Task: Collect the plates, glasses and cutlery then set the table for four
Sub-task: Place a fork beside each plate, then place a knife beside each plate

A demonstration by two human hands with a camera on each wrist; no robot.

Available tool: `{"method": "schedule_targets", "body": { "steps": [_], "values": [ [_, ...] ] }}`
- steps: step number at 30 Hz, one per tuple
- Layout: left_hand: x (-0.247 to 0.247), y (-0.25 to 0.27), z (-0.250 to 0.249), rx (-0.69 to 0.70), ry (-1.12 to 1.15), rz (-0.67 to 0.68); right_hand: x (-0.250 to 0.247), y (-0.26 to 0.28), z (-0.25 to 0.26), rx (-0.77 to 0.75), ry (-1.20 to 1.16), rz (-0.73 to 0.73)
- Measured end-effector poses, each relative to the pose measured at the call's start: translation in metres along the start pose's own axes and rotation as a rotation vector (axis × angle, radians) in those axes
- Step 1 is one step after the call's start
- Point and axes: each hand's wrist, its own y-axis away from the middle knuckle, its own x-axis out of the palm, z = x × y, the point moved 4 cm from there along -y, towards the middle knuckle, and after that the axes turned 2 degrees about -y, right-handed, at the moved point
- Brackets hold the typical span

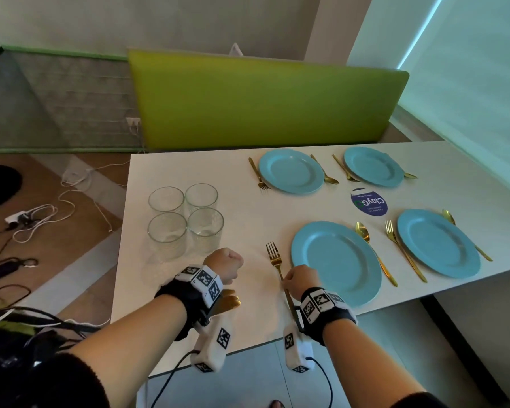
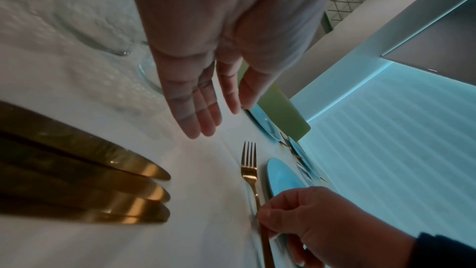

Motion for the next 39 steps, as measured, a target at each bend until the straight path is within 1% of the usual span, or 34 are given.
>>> {"method": "schedule_targets", "body": {
  "steps": [5,10,15,20,32,35,36,39],
  "values": [
    [-0.007,-0.004,-0.003,0.011,0.005,0.001,-0.002,-0.003,0.005,0.035,0.044,-0.055],
    [-0.009,-0.008,-0.004,0.026,-0.008,-0.010,-0.002,-0.007,0.006,0.072,-0.028,-0.117],
    [-0.010,-0.012,0.001,0.008,-0.017,-0.021,-0.008,-0.011,-0.001,0.115,-0.063,-0.199],
    [-0.010,-0.014,0.005,-0.004,-0.024,-0.024,-0.009,-0.012,-0.007,0.139,-0.097,-0.210],
    [-0.008,-0.012,0.006,0.034,-0.084,-0.038,-0.013,-0.005,-0.017,0.137,-0.113,-0.223],
    [-0.012,-0.009,0.009,0.046,-0.155,-0.055,-0.016,-0.003,-0.017,0.132,-0.108,-0.221],
    [-0.014,-0.008,0.010,0.053,-0.219,-0.057,-0.017,-0.002,-0.016,0.130,-0.115,-0.222],
    [-0.026,-0.002,0.019,0.050,-0.548,-0.088,-0.022,0.002,-0.012,0.112,-0.118,-0.219]
  ]
}}
